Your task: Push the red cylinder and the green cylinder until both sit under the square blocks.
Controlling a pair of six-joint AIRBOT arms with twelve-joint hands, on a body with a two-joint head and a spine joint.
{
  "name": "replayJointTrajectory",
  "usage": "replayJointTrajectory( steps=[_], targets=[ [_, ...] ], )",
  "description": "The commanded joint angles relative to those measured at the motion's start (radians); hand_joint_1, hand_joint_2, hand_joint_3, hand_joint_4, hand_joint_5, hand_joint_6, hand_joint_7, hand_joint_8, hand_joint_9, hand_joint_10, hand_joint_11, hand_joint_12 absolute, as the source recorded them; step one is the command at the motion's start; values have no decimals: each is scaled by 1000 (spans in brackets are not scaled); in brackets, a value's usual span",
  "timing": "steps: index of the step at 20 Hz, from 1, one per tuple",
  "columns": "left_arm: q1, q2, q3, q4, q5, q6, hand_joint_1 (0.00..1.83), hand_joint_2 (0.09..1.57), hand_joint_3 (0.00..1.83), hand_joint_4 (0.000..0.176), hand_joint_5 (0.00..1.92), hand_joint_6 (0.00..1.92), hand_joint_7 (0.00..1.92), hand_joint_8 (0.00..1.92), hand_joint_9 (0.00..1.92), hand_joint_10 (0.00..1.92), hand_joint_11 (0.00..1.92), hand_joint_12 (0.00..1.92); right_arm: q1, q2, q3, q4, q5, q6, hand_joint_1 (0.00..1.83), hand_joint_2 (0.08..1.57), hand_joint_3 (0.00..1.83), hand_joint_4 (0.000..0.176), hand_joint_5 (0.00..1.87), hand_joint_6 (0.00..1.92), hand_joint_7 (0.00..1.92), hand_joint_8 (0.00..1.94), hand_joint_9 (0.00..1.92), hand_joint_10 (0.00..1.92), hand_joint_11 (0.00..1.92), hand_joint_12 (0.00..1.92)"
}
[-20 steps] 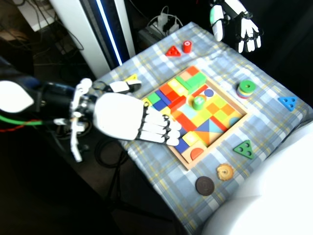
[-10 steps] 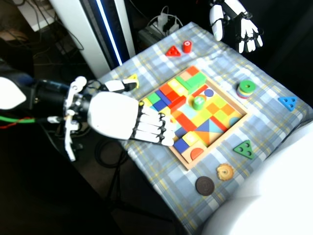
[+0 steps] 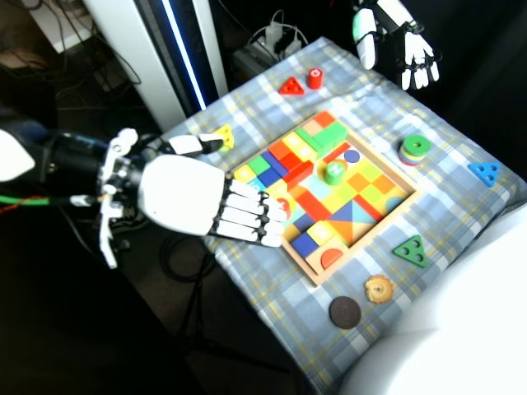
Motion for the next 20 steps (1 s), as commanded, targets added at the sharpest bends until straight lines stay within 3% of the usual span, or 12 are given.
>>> replayJointTrajectory(
  steps=[1, 2, 4, 7, 9, 12, 15, 16, 17, 18, 20],
  targets=[
    [-10, 0, 4, 32, -117, -10, 475, 1220, 0, 41, 623, 0, 429, 0, 323, 0, 0, 180, 4, 4, -3, 38, 62, 1, 0, 780, 0, 65, 312, 0, 0, 0, 0, 0, 0, 0],
    [-10, 0, 4, 31, -117, -10, 472, 1221, 0, 37, 618, 2, 437, 2, 325, 1, 0, 234, 4, 5, -3, 43, 62, 1, 0, 781, 0, 55, 317, 2, 0, 0, 0, 0, 0, 0],
    [-10, 0, 4, 31, -117, -10, 438, 1230, 2, 49, 611, 0, 440, 2, 337, 5, 0, 296, 8, 5, -3, 50, 69, 1, 0, 768, 0, 47, 309, 0, 0, 0, 0, 0, 0, 0],
    [-10, 0, 5, 31, -118, -10, 471, 1223, 0, 48, 620, 3, 440, 2, 328, 2, 0, 244, 11, 5, -2, 60, 78, -5, 0, 766, 0, 59, 305, 0, 0, 0, 0, 0, 0, 0],
    [-10, 0, 4, 31, -118, -10, 447, 1229, 0, 66, 585, 1, 408, 0, 284, 1, 0, 131, 14, 5, -1, 63, 80, -8, 0, 772, 0, 76, 310, 2, 0, 0, 0, 0, 0, 0],
    [-10, 0, 3, 30, -118, -10, 477, 1214, 0, 65, 599, 3, 412, 0, 288, 2, 0, 104, 14, 3, 2, 75, 83, -11, 0, 784, 1, 69, 307, 0, 0, 0, 0, 0, 0, 0],
    [-10, -1, 3, 29, -119, -11, 475, 1218, 0, 54, 613, 4, 425, 2, 306, 6, 0, 63, 19, -9, 5, 111, 104, -44, 0, 780, 0, 112, 291, 0, 0, 0, 0, 0, 0, 0],
    [-9, -1, 2, 29, -120, -12, 480, 1222, 1, 50, 611, 1, 418, 2, 306, 4, 0, 38, 23, -14, 6, 118, 109, -51, 0, 801, 9, 101, 304, 5, 0, 0, 0, 0, 0, 0],
    [-9, -1, 2, 29, -121, -13, 464, 1225, 2, 58, 599, 0, 408, 0, 297, 1, 0, 7, 29, -25, 11, 121, 117, -55, 0, 821, 17, 100, 314, 9, 0, 0, 0, 0, 0, 0],
    [-9, -1, 2, 29, -121, -13, 470, 1224, 0, 56, 599, 1, 411, 2, 295, 0, 0, 1, 32, -34, 15, 121, 121, -55, 0, 817, 13, 134, 321, 11, 0, 0, 0, 0, 0, 0],
    [-9, -1, 2, 29, -121, -13, 466, 1223, 0, 57, 601, 2, 413, 2, 301, 3, 0, 0, 37, -64, 31, 121, 133, -55, 0, 807, 6, 133, 295, 0, 0, 0, 0, 0, 0, 0]
  ],
)
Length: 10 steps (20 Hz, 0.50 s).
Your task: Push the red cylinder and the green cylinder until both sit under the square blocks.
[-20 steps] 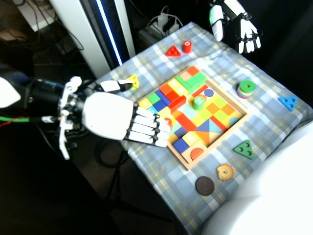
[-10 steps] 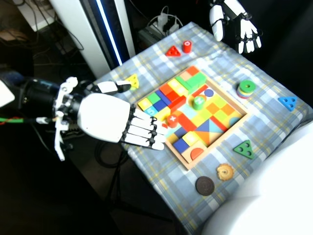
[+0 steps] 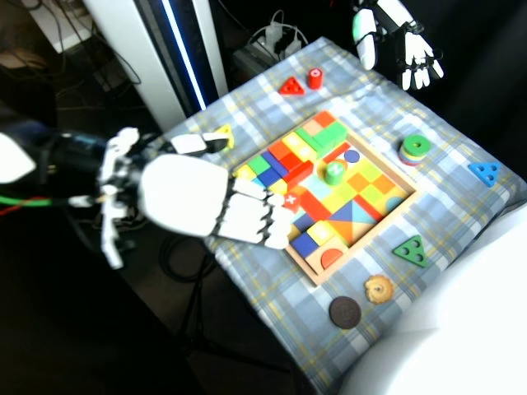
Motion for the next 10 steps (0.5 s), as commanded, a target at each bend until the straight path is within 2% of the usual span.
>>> replayJointTrajectory(
  steps=[1, 3, 4, 5, 7, 8, 10],
  targets=[
    [-9, -1, 2, 33, -120, -10, 439, 1228, 2, 66, 587, 1, 407, 0, 293, 1, 0, 0, 17, -6, 9, 37, 83, -3, 0, 792, 0, 136, 280, 0, 0, 0, 0, 0, 0, 0],
    [-9, 0, 2, 33, -121, -10, 478, 1223, 0, 49, 602, 7, 421, 5, 298, 3, 0, 0, 17, -22, 18, 37, 84, -3, 0, 799, 2, 118, 265, 0, 0, 0, 0, 0, 0, 0],
    [-9, 0, 2, 33, -121, -10, 472, 1223, 0, 51, 610, 8, 427, 6, 305, 6, 0, 0, 17, -26, 21, 37, 85, -3, 0, 800, 2, 120, 261, 0, 0, 0, 0, 0, 0, 0],
    [-9, 0, 3, 33, -121, -10, 479, 1224, 0, 45, 611, 7, 424, 4, 299, 3, 0, 0, 17, -29, 22, 37, 85, -3, 0, 806, 5, 124, 261, 0, 0, 0, 0, 0, 0, 0],
    [-9, 0, 2, 33, -121, -11, 493, 1223, 0, 49, 608, 4, 430, 4, 300, 3, 0, 0, 17, -37, 29, 35, 84, -3, 0, 811, 6, 136, 264, 1, 0, 0, 0, 0, 0, 0],
    [-9, 0, 2, 34, -121, -11, 479, 1221, 0, 61, 601, 0, 426, 2, 300, 3, 0, 0, 16, -38, 31, 33, 83, -2, 0, 814, 7, 133, 267, 2, 0, 0, 0, 0, 0, 0],
    [-9, 0, 2, 33, -121, -11, 455, 1227, 2, 52, 606, 2, 436, 4, 315, 8, 20, 11, 16, -38, 31, 19, 69, -2, 0, 812, 4, 109, 271, 3, 0, 0, 0, 0, 0, 0]
  ],
)
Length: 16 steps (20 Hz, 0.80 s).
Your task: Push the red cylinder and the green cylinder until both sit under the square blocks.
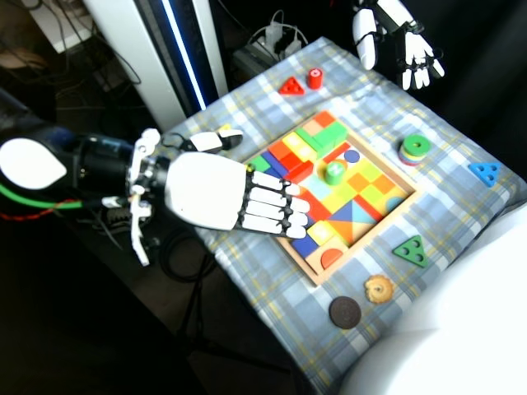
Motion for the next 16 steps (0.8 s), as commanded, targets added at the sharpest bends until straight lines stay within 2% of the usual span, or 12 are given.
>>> replayJointTrajectory(
  steps=[1, 2, 3, 4, 5, 6, 9, 11, 12, 14, 15, 16],
  targets=[
    [-9, 0, 2, 34, -122, -11, 451, 1229, 3, 51, 606, 2, 439, 5, 315, 8, 23, 13, 16, 1, 2, 22, 63, 9, 0, 800, 0, 116, 275, 4, 0, 0, 0, 0, 0, 0],
    [-9, 0, 2, 34, -121, -11, 453, 1233, 4, 52, 602, 0, 437, 3, 313, 7, 25, 16, 16, 3, 2, 4, 55, 22, 0, 806, 2, 118, 273, 3, 0, 0, 0, 0, 0, 0],
    [-9, 0, 2, 34, -121, -11, 472, 1230, 2, 36, 621, 7, 448, 6, 322, 10, 35, 27, 14, 6, 2, -10, 51, 33, 0, 804, 1, 117, 286, 8, 0, 0, 0, 0, 0, 0],
    [-9, 0, 2, 34, -121, -11, 465, 1237, 0, 31, 625, 6, 444, 4, 318, 4, 6, 142, 12, 11, 0, -19, 46, 42, 0, 799, 0, 102, 302, 13, 0, 0, 0, 0, 0, 0],
    [-9, 0, 2, 34, -121, -11, 452, 1238, 0, 33, 629, 6, 443, 3, 318, 3, 0, 165, 11, 20, -5, -24, 39, 43, 0, 802, 0, 97, 303, 11, 0, 0, 0, 0, 0, 0],
    [-9, 0, 2, 34, -121, -11, 450, 1240, 0, 35, 627, 5, 446, 4, 318, 2, 0, 170, 10, 32, -11, -26, 31, 43, 0, 801, 0, 108, 287, 4, 0, 0, 0, 0, 0, 0],
    [-9, 0, 2, 34, -120, -11, 458, 1236, 0, 42, 620, 1, 448, 1, 309, 1, 0, 137, 0, 61, -25, -26, 15, 43, 0, 787, 0, 126, 262, 0, 0, 0, 0, 0, 0, 0],
    [-9, 0, 2, 33, -119, -11, 448, 1237, 0, 42, 606, 0, 456, 4, 318, 5, 0, 131, -7, 74, -32, -26, 7, 43, 0, 800, 1, 119, 267, 3, 0, 0, 0, 0, 0, 0],
    [-9, 0, 4, 33, -117, -11, 460, 1230, 0, 51, 607, 0, 460, 1, 322, 4, 0, 227, -12, 84, -38, -26, 2, 43, 0, 793, 0, 133, 276, 6, 0, 0, 0, 0, 0, 0],
    [-9, 0, 4, 33, -117, -11, 477, 1226, 0, 50, 609, 1, 461, 2, 324, 5, 0, 230, -13, 89, -41, -26, 1, 43, 0, 800, 1, 127, 280, 7, 0, 0, 0, 0, 0, 0],
    [-9, 0, 4, 33, -116, -11, 499, 1221, 0, 42, 630, 4, 466, 2, 336, 7, 0, 258, -13, 93, -43, -25, 1, 43, 0, 798, 1, 134, 289, 9, 0, 0, 0, 0, 0, 0],
    [-9, 0, 4, 33, -116, -11, 481, 1223, 0, 50, 616, 1, 454, 0, 330, 4, 0, 259, -13, 95, -45, -19, 2, 43, 0, 789, 0, 136, 283, 6, 0, 0, 0, 0, 0, 0]
  ],
)
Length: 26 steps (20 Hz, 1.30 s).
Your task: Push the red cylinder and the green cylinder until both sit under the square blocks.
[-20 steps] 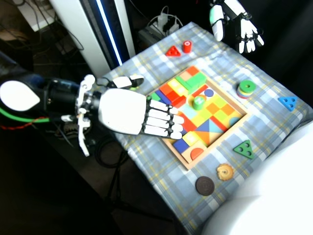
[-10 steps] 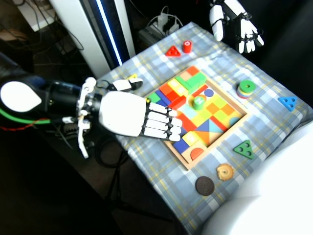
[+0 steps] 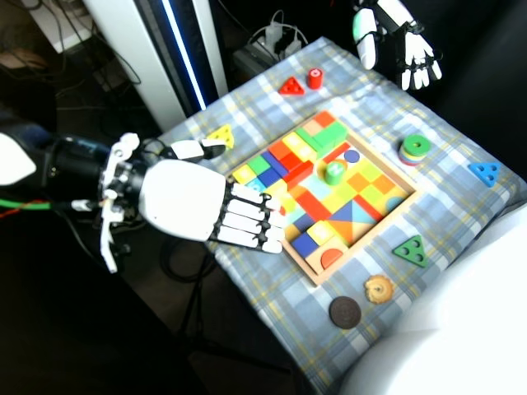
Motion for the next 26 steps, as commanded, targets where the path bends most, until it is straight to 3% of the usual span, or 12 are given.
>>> replayJointTrajectory(
  steps=[1, 3, 6, 9, 12, 14, 16, 17, 18, 20, 23, 26],
  targets=[
    [-9, 0, 4, 35, -117, -9, 467, 1224, 0, 50, 609, 0, 462, 1, 337, 5, 0, 296, 3, 4, -4, 39, 66, 3, 0, 777, 0, 136, 280, 3, 0, 0, 0, 0, 0, 0],
    [-9, 0, 4, 35, -118, -9, 474, 1229, 0, 54, 580, 1, 442, 3, 302, 3, 0, 132, 7, 4, -9, 70, 99, 3, 0, 784, 0, 121, 275, 1, 0, 0, 0, 0, 0, 0],
    [-9, -1, 4, 34, -117, -9, 471, 1224, 0, 55, 595, 2, 457, 1, 332, 10, 0, 250, 16, 20, -18, 115, 135, -20, 0, 780, 0, 151, 271, 4, 0, 0, 0, 0, 0, 0],
    [-9, 0, 4, 33, -117, -9, 480, 1223, 0, 53, 597, 2, 457, 0, 330, 4, 0, 206, 38, 40, -39, 161, 168, -71, 0, 784, 0, 140, 269, 2, 0, 0, 0, 0, 0, 0],
    [-9, 0, 4, 34, -118, -9, 481, 1226, 1, 42, 619, 4, 467, 2, 333, 4, 0, 193, 54, 19, -33, 182, 209, -86, 0, 776, 0, 111, 295, 11, 0, 0, 0, 0, 0, 0],
    [-9, -1, 4, 34, -118, -14, 469, 1233, 2, 38, 625, 3, 466, 0, 334, 3, 0, 173, 57, -32, -17, 180, 233, -84, 0, 778, 0, 143, 309, 13, 0, 0, 0, 0, 0, 0],
    [-9, -1, 4, 34, -119, -15, 461, 1237, 2, 39, 614, 1, 453, 2, 310, 5, 0, 42, 59, -85, 7, 180, 245, -83, 0, 810, 11, 103, 288, 2, 0, 0, 0, 0, 0, 0],
    [-9, -1, 4, 34, -119, -15, 461, 1237, 1, 41, 611, 1, 453, 2, 310, 6, 0, 32, 60, -123, 29, 179, 247, -83, 0, 809, 9, 96, 297, 5, 0, 0, 0, 0, 0, 0],
    [-9, -1, 4, 34, -119, -15, 476, 1235, 0, 47, 600, 0, 453, 2, 312, 6, 0, 32, 61, -146, 45, 179, 247, -83, 0, 798, 3, 118, 293, 3, 0, 0, 0, 0, 0, 0],
    [-9, -1, 5, 34, -122, -18, 485, 1229, 2, 46, 610, 0, 457, 2, 326, 7, 0, 134, 63, -195, 80, 180, 247, -80, 0, 837, 20, 115, 287, 0, 0, 0, 0, 0, 0, 0],
    [-9, -2, 5, 34, -122, -19, 503, 1224, 0, 37, 619, 0, 445, 2, 315, 2, 0, 46, 64, -241, 111, 180, 247, -74, 0, 839, 16, 118, 272, 4, 0, 0, 0, 0, 0, 0],
    [-9, -2, 5, 34, -122, -19, 524, 1225, 0, 22, 617, 1, 456, 1, 331, 7, 0, 126, 64, -270, 132, 180, 247, -67, 0, 880, 29, 87, 274, 3, 0, 0, 0, 0, 0, 0]
  ],
)
